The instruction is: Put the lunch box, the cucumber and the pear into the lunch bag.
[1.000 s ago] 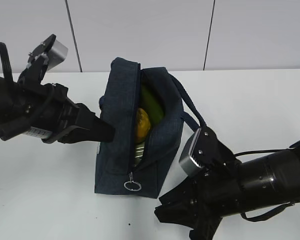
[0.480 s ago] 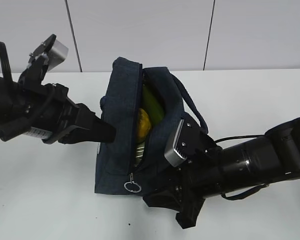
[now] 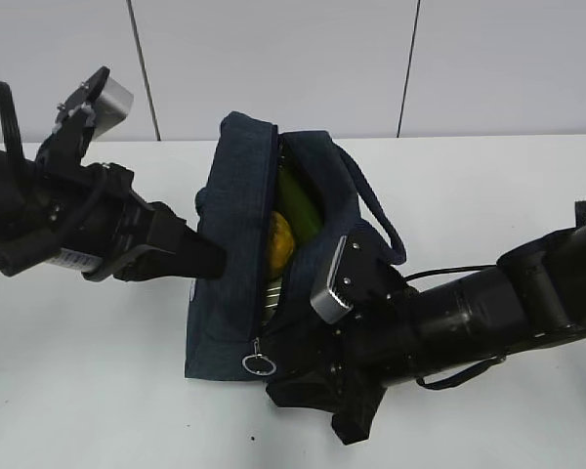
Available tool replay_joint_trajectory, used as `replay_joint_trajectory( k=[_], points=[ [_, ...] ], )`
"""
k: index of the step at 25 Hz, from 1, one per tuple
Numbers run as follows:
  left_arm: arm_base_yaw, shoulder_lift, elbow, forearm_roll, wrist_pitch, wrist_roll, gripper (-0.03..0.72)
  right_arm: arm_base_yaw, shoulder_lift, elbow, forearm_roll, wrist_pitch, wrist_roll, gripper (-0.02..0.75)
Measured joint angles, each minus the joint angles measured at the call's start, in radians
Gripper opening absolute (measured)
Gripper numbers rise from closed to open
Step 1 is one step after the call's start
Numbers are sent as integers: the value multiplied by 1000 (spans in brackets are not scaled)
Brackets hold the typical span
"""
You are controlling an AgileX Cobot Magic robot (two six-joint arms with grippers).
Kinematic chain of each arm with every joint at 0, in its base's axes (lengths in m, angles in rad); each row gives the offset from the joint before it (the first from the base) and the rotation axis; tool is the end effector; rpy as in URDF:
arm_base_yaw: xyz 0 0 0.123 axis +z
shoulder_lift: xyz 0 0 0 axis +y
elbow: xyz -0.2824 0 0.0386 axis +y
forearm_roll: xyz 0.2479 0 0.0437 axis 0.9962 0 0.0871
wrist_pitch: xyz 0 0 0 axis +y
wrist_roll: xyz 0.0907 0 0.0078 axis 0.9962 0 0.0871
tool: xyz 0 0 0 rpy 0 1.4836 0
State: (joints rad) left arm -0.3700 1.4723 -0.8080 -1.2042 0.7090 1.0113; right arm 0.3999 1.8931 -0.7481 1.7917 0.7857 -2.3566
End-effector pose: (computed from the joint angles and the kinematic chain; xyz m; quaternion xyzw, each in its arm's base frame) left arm 0.2401 -0.1526 0.2339 0.2320 0.8666 -0.3674 0.2452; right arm 0.2630 0.1795 0.1219 -0.4886 0.7288 0.3341 0.3442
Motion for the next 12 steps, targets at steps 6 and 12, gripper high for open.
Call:
replay_joint_trajectory(
  k=[6,12],
  points=[
    [0,0,0,-1,2,0,-13,0,15,-9,0,40,0,292],
    [0,0,0,-14,3,0,-13,0,23,-29,0,46,-1,291]
  ],
)
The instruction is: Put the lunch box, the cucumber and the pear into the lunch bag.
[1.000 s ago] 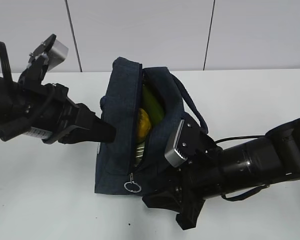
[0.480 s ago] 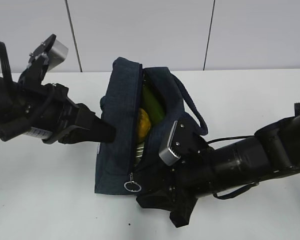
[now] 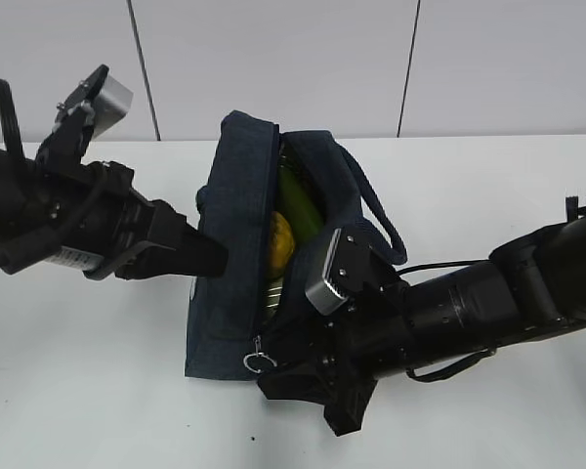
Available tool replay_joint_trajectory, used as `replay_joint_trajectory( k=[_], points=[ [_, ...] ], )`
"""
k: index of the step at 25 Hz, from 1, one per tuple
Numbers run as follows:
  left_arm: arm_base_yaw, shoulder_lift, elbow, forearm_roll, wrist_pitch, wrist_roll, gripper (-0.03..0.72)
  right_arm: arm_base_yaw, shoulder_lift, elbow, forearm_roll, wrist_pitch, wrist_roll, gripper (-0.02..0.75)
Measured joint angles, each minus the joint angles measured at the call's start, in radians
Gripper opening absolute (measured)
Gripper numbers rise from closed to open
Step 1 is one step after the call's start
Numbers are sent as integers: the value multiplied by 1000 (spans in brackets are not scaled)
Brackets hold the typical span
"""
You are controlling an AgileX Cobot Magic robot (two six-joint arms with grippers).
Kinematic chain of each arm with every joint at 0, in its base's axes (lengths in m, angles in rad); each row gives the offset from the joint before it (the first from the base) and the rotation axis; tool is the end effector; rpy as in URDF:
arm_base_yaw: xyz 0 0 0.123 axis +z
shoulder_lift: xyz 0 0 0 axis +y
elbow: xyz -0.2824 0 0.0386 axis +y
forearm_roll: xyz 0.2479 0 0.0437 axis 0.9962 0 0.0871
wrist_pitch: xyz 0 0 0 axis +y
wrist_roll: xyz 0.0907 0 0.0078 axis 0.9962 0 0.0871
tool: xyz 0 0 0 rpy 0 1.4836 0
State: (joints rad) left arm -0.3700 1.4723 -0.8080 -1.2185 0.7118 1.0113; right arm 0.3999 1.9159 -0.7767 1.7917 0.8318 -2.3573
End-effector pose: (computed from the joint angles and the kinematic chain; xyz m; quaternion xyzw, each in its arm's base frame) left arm 0.2401 -0.1531 0.2346 0.2270 0.8657 -0.3727 0.2452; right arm 0.2677 0.1845 0.1230 -0.4895 0.7161 0.3532 0.3506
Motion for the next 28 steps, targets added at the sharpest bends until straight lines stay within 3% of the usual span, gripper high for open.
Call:
replay_joint_trajectory(
  k=[6,15,22,28],
  points=[
    [0,0,0,-31,7,0,-13,0,4,0,0,20,0,288],
    [0,0,0,-46,14,0,-13,61,8,-31,0,-20,2,191],
    [0,0,0,-47,18,0,-13,69,12,-33,0,-92,70,6],
    [0,0,0,-42,19,0,-13,69,12,-35,0,-92,89,6]
  ],
)
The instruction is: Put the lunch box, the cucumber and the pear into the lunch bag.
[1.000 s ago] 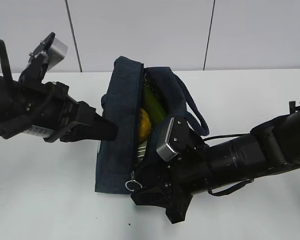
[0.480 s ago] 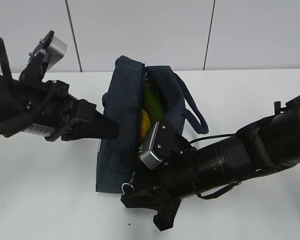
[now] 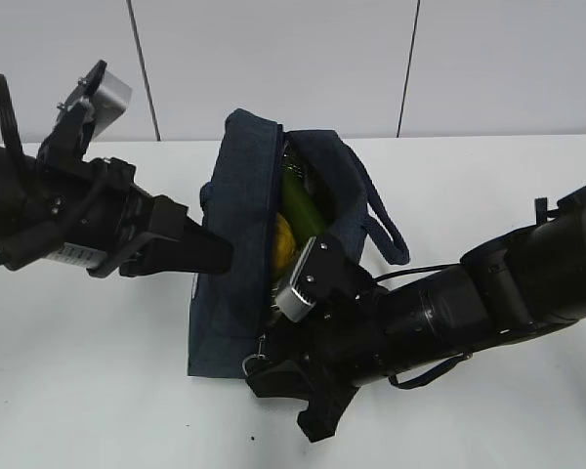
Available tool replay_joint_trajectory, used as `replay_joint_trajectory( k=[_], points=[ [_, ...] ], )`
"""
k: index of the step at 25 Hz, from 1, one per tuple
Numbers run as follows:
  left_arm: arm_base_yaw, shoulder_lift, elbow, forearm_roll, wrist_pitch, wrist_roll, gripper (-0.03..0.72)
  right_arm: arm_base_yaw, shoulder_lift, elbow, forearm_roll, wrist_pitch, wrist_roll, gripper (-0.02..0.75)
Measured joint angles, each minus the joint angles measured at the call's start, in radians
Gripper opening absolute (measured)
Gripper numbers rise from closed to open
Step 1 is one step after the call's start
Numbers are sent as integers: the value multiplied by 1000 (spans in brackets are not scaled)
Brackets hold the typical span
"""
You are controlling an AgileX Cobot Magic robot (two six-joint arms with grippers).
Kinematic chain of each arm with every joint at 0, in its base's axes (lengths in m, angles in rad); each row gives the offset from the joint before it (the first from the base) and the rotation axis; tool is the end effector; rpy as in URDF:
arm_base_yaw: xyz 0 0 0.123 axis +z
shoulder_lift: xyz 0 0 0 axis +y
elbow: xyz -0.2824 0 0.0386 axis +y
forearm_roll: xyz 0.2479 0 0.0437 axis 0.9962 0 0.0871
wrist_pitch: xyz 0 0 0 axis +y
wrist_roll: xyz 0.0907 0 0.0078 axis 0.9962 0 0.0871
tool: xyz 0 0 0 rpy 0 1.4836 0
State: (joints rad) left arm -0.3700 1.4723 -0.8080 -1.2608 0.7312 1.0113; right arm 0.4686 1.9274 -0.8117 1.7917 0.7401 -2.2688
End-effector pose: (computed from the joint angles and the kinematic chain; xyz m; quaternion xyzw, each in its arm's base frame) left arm 0.2395 -0.1551 0.2369 0.2146 0.8616 -0.3915 0.2414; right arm 0.2666 0.2022 0.1202 -0.4836 0.7377 0.3386 0.3275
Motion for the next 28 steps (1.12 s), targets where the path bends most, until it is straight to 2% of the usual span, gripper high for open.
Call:
replay_joint_trajectory(
  k=[6,13,19,28],
  points=[
    [0,0,0,5,1,0,-13,0,-53,7,-37,-2,51,6],
    [0,0,0,5,-6,0,-13,0,-173,25,-199,-4,232,6],
    [0,0,0,5,-6,0,-13,0,-274,29,-278,-59,362,6],
    [0,0,0,19,7,0,-13,0,-395,33,-303,-81,424,6]
  ],
)
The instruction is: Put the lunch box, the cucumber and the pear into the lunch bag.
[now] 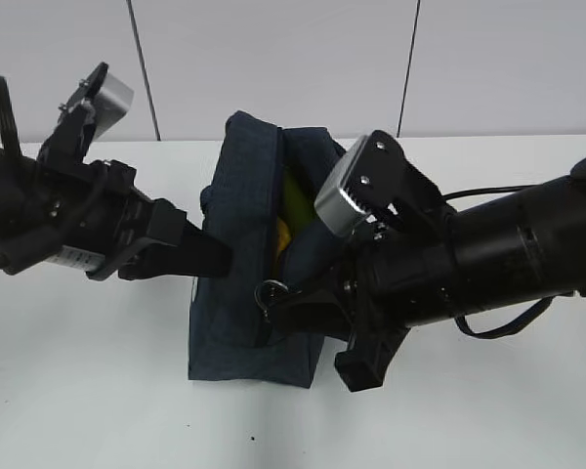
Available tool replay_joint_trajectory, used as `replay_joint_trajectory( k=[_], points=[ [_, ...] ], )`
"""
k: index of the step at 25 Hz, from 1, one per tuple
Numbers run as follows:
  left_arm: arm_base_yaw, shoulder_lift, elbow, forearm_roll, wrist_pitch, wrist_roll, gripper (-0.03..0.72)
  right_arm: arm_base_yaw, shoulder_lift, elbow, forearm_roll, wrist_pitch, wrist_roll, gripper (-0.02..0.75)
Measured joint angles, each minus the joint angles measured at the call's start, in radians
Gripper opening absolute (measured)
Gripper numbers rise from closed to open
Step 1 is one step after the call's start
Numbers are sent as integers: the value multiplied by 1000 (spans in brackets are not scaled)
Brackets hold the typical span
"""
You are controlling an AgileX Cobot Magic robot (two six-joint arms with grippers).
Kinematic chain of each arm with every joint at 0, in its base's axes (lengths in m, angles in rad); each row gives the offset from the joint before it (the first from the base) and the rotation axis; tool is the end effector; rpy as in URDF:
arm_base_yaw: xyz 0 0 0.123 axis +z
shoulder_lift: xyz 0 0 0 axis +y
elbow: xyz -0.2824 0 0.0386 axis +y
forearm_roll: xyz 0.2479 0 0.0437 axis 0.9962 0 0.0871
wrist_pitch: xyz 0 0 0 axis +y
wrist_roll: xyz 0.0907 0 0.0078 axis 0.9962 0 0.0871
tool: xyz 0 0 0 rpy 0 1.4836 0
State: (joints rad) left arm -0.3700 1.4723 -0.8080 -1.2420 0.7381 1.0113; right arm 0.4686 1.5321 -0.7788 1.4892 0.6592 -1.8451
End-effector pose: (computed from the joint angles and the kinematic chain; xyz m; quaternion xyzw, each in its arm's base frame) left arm 0.2385 -0.1548 0.2361 0.2233 0.8620 -0.3879 0.2381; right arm 0.2354 0.1816 0.2210 -0.4748 0.7338 0.3116 0.3729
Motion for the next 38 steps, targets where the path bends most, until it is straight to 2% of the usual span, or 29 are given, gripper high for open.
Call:
replay_joint_trajectory(
  k=[5,11,14,19,23,28,31,38],
  points=[
    [0,0,0,23,38,0,-13,0,-62,0,0,-36,4,6],
    [0,0,0,34,77,0,15,0,-74,-13,70,-67,6,6],
    [1,0,0,50,101,0,77,0,-75,-18,114,-93,6,6],
    [1,0,0,97,126,0,241,0,-75,-19,167,-124,0,6],
    [1,0,0,102,123,0,279,0,-75,-19,199,-116,-2,6],
    [1,0,0,67,55,0,281,0,-75,-19,221,-39,-4,6],
    [1,3,0,34,19,0,257,0,-75,-19,241,-24,-4,6],
    [0,46,0,-1,36,0,76,0,-75,-56,245,-50,-4,6]
  ],
)
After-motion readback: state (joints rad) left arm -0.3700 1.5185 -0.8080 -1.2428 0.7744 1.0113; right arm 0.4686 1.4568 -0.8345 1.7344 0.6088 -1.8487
